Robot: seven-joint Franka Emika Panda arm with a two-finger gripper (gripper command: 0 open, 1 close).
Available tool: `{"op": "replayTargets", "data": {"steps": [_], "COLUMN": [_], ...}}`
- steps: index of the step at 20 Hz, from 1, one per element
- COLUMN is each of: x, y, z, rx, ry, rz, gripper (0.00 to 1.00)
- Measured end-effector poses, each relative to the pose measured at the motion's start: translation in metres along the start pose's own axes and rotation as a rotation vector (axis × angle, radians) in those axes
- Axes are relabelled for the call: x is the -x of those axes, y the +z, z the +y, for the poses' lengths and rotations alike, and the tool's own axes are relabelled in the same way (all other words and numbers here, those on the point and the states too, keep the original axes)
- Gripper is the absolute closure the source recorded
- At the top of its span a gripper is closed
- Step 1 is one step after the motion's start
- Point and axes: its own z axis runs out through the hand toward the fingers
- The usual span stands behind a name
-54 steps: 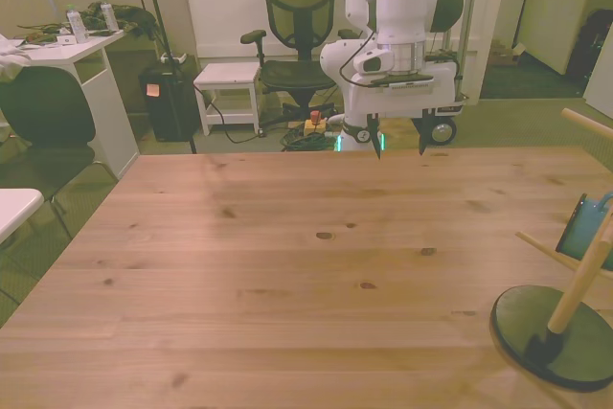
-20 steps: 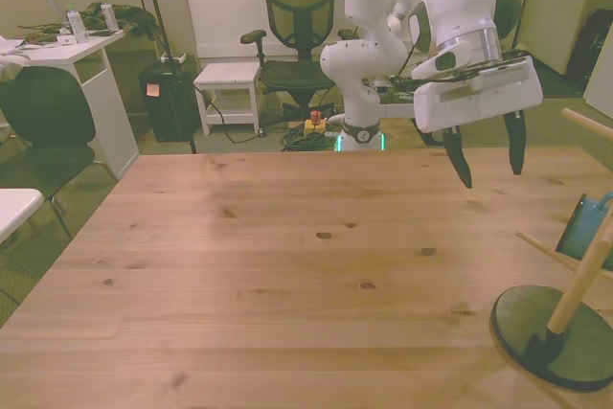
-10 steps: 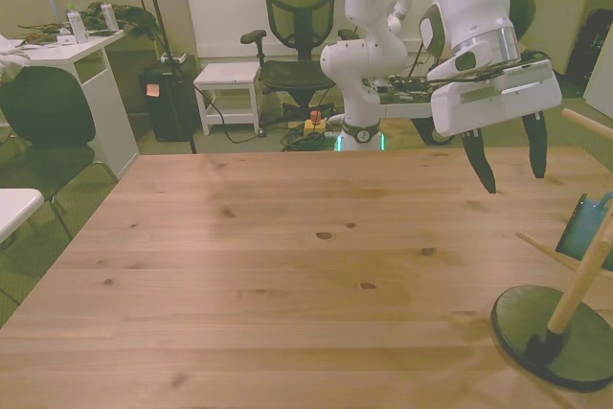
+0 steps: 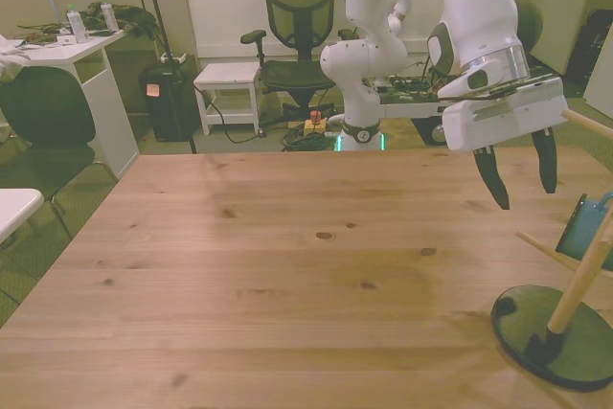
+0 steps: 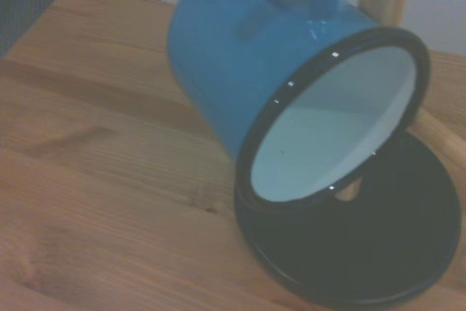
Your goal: Unload the mug
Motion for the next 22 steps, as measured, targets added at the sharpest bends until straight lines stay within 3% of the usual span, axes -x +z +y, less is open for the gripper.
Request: {"op": "replayTargets", "data": {"steps": [6, 16, 21, 22], "x": [-0.007, -0.025, -0.023, -0.022], "y": [0.011, 0.049, 0.06, 0.062], "z": [-0.013, -0.013, -0.016, -0.016], "rx": [-0.122, -0.243, -0.303, -0.313], "ry": [-0.062, -0.16, -0.212, -0.219], "rz": [0.013, 0.013, 0.082, 0.092], "gripper": [0.0, 0.0, 0.0, 1.0]}}
